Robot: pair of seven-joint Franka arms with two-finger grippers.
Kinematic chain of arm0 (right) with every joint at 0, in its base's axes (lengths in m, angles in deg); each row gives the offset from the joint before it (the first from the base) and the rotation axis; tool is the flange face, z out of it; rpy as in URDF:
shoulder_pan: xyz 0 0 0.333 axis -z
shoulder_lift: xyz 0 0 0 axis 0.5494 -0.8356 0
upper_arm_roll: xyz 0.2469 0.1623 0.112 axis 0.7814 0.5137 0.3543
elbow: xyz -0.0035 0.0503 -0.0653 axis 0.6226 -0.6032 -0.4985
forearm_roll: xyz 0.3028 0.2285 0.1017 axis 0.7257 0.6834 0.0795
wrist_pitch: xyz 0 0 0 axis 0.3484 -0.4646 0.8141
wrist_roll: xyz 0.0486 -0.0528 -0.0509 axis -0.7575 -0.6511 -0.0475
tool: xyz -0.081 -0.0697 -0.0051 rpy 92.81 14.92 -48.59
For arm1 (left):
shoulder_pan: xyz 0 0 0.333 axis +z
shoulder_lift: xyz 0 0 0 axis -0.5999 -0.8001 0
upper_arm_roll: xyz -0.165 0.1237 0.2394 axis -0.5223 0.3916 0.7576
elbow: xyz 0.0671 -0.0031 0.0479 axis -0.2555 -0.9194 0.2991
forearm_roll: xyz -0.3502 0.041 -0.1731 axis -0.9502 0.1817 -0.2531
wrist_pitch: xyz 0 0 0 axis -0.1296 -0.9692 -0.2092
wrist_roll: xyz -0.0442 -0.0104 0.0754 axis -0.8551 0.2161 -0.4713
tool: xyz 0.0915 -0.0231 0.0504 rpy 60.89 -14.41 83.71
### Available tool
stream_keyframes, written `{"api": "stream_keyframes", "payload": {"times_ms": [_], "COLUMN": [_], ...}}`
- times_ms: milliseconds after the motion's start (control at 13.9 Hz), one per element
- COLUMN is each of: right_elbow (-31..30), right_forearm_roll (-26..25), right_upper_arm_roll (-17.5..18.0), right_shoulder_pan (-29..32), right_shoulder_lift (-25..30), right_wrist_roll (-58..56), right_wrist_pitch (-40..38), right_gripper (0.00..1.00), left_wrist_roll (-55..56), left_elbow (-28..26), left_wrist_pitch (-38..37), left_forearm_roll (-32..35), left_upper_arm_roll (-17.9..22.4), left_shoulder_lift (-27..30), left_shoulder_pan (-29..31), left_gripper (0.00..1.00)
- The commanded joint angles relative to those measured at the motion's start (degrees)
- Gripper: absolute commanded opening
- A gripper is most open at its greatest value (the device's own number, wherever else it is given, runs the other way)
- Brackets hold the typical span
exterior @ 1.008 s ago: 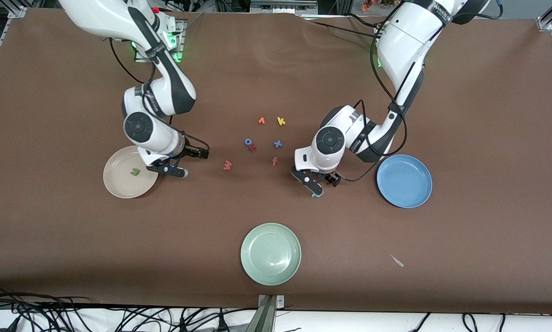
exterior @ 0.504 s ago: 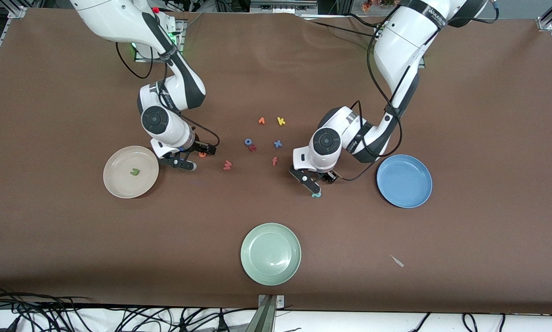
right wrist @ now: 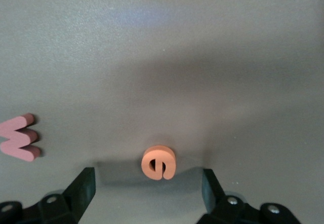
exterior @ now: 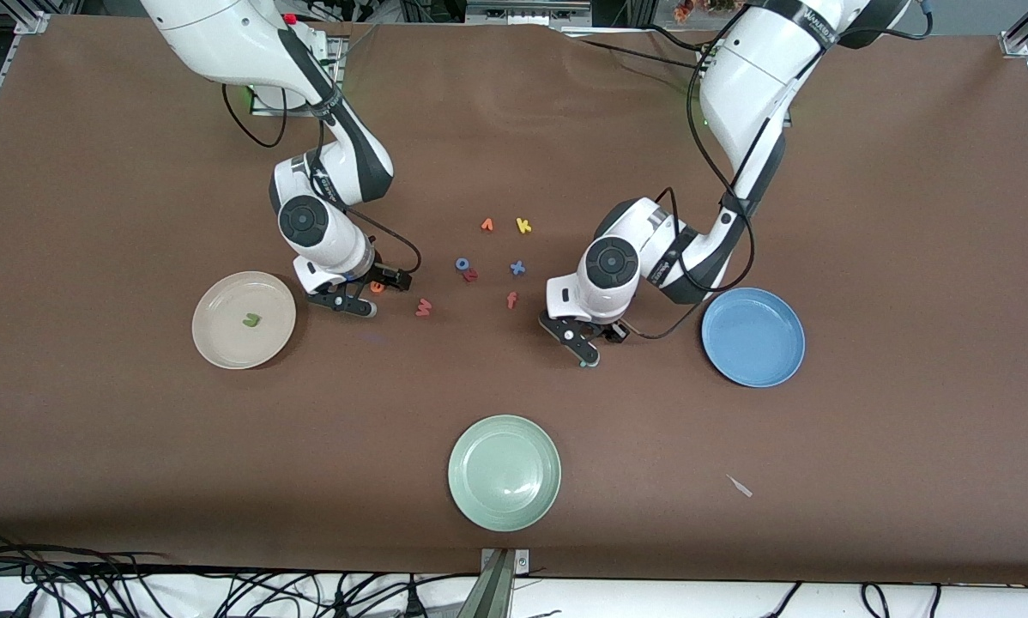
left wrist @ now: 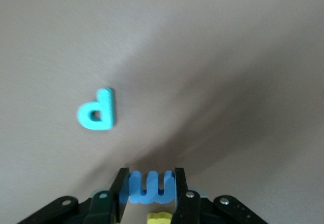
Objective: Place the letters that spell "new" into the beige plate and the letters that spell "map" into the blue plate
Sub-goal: 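Grasp the orange e with the right gripper while the left gripper grasps the m, then drop the m on the blue plate while the right gripper drops the e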
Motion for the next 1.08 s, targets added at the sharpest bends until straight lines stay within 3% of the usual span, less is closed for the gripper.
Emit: {"api": "stream_keyframes", "payload": {"times_ms": [0, 144, 360, 648, 936, 1008], "right_elbow": [-0.2, -0.2, -0.2, 0.0, 1.7, 3.5], "right_forearm_roll": [0.5, 0.5, 0.5, 0.5, 0.6, 0.6], "right_upper_arm_roll": [0.1, 0.1, 0.1, 0.1, 0.0, -0.4], "right_shoulder_pan": [0.1, 0.1, 0.1, 0.1, 0.2, 0.3], "right_shoulder_lift": [-0.3, -0.3, -0.4, -0.4, 0.2, 0.5], "right_wrist_roll": [0.2, 0.1, -0.1, 0.5, -0.3, -0.4], "right_wrist_pitch": [1.4, 1.4, 1.3, 1.1, -0.3, -3.5], "right_gripper": [0.83, 0.72, 0.47, 0.21, 0.16, 0.16], "left_wrist_roll": [-2.1, -9.2, -18.0, -24.0, -26.1, -25.9], "left_elbow": [-0.3, -0.1, -0.2, -0.9, -2.9, -3.4], "left_wrist_pitch": [-3.1, -5.2, -11.4, -21.1, -23.1, -22.7], "left_forearm_roll": [1.6, 1.6, 1.5, 1.4, 1.3, 1.3], "left_upper_arm_roll": [0.4, 0.3, 0.2, -0.2, -0.2, -0.2], "left_shoulder_lift": [4.3, 5.6, 8.0, 10.6, 10.8, 10.6], "left_shoulder_pan": [2.3, 5.3, 9.8, 16.8, 20.5, 21.0], "left_gripper": [0.0, 0.0, 0.0, 0.0, 0.0, 0.04]}}
